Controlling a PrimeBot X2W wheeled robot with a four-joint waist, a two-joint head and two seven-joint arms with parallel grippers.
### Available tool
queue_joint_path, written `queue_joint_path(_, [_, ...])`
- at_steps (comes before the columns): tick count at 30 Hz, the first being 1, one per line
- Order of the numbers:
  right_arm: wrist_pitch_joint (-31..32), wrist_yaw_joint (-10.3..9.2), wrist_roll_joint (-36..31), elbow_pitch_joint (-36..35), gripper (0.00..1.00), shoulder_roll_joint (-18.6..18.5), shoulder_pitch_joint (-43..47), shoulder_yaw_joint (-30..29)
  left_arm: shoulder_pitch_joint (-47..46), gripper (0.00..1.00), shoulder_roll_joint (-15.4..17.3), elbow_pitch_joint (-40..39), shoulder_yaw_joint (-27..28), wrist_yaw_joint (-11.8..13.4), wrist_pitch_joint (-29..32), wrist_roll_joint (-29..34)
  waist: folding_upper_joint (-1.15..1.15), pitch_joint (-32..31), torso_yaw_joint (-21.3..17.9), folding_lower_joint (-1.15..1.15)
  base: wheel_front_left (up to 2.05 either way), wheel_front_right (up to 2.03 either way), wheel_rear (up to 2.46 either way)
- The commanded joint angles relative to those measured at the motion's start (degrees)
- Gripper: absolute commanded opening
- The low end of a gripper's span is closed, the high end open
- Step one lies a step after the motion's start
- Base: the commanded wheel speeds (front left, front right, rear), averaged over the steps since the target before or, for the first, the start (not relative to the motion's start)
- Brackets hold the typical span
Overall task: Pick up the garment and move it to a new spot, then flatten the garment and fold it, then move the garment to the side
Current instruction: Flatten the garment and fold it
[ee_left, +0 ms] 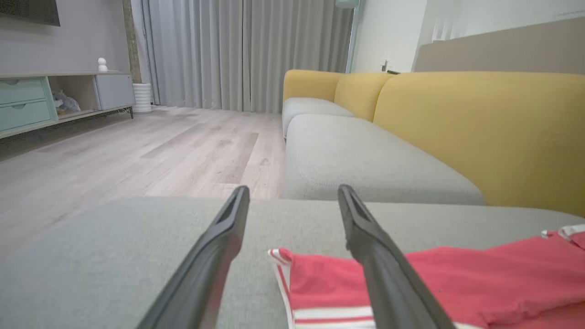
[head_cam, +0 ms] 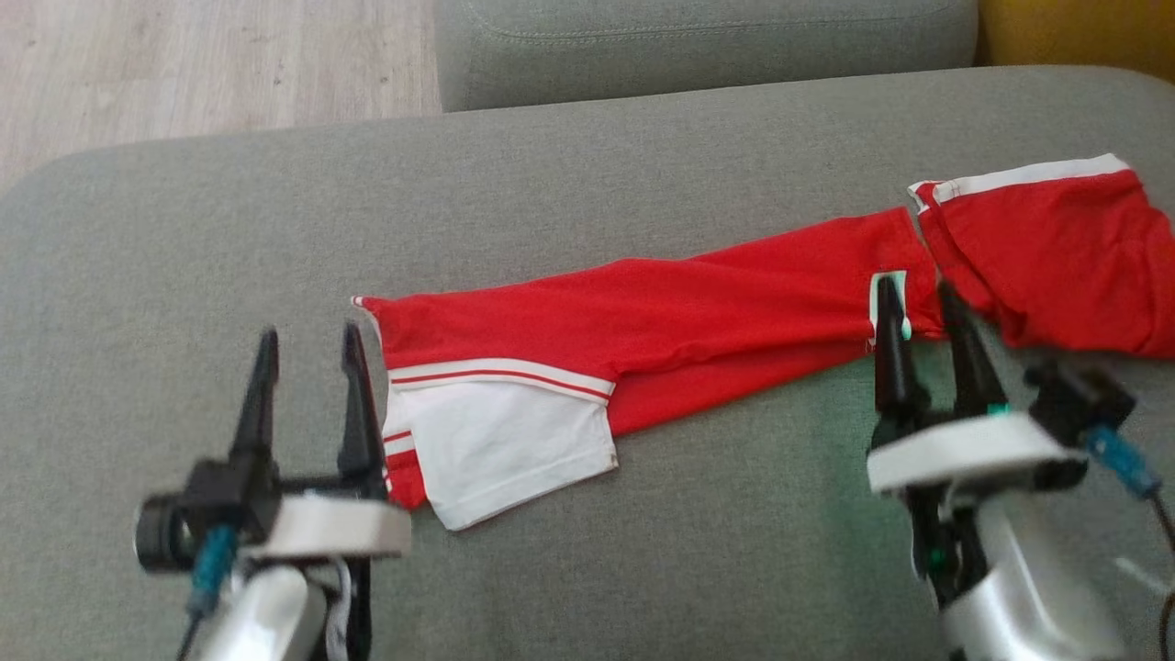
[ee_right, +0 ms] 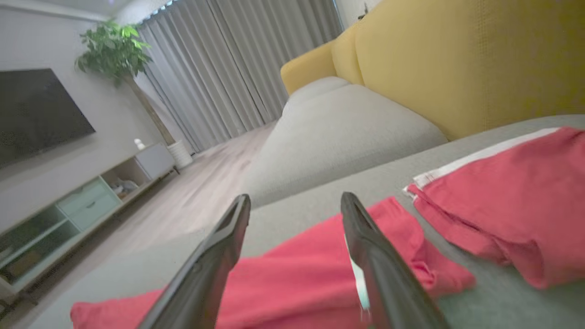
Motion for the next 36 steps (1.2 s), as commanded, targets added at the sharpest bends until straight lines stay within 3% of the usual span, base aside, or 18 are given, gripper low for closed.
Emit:
queue_joint_path(1, [-0.6, 0.39, -0.5, -2.5, 1.00, -0.1, -2.3, 0.7, -1.8, 1.00, 0.7, -1.4, 2.9, -0.2, -0.5, 0.7, 0.00, 0.0, 0.0, 0.01, 0.00, 0.00, 0.00])
queue_joint_path(7, [-0.6, 0.39, -4.5, -5.5, 1.00, 1.1, 3.2, -0.6, 2.8, 1.00, -5.3, 0.4, 8.9, -4.9, -0.5, 7.1, 0.00, 0.7, 0.0, 0.01, 0.00, 0.00, 0.00])
queue_joint_path(14, [-0.6, 0.39, -6.7, -5.5, 1.00, 1.1, 1.2, -3.0, 1.2, 1.00, -9.3, 1.7, 12.9, -10.2, -0.5, 12.4, 0.00, 3.5, 0.8, 0.01, 0.00, 0.00, 0.00])
queue_joint_path(17, [0.3, 0.39, -10.9, -0.1, 1.00, 1.1, -3.0, -8.4, -0.5, 1.00, -10.8, 2.2, 14.1, -12.3, -0.5, 14.5, 0.00, 6.0, 1.4, 0.01, 0.00, 0.00, 0.00])
queue_joint_path(25, [3.6, 0.39, -17.4, 12.6, 1.00, 1.1, -12.0, -19.3, -3.0, 1.00, -12.6, 3.6, 15.4, -15.0, -0.5, 17.2, 0.00, 10.3, 3.2, 0.01, 0.00, 0.00, 0.00])
queue_joint_path(36, [5.9, 0.39, -20.8, 26.3, 1.00, 1.1, -17.5, -23.4, -3.5, 1.00, -13.5, 5.0, 17.1, -16.7, -0.5, 18.6, 0.00, 11.8, 4.3, 0.01, 0.00, 0.00, 0.00])
